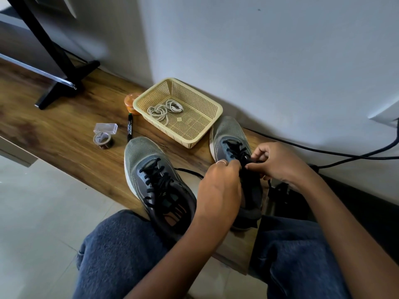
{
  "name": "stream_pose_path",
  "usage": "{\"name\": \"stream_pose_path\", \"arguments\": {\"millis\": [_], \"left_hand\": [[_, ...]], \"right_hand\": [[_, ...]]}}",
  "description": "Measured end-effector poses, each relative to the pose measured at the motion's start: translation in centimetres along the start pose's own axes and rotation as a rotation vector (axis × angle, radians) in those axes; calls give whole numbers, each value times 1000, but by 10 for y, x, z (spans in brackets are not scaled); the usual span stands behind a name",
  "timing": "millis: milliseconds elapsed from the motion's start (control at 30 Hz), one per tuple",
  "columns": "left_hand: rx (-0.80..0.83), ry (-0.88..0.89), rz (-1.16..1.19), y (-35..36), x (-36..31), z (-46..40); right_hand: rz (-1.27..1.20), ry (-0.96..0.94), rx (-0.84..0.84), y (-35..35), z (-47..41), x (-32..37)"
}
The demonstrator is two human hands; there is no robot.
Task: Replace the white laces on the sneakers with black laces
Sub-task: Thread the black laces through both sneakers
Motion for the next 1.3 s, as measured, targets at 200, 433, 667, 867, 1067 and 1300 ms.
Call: {"name": "stream_pose_path", "arguments": {"millis": [200,433,667,867,1067,1300], "left_hand": [[-19,-9,7,-12,5,-2],[-10,-136,-154,-43,40,-6],[-82,-220,-5,-57,52,-5],[-202,-222,208,-72,44,-11],[-287,-11,558,-79,17,-21],[-357,21,656,-87,14,-12]], "right_hand": [[45,-51,20,-2,9,7],[13,-60,-45,-22,19,7],[188,-2,-188,-40,27,8],[364,27,-314,-67,47,17],[-50,-132,-239,-97,90,50],[-244,-225,-186,-98,120,70]]}}
Point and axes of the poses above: each hand's wrist, its own z-axis away from the middle knuckle, its own y-axis out of the palm, x = y × z, the point moved 10 cm from there along -z, towards the middle knuckle, and after that the axes turned 11 degrees about y, right-handed, at the moved point
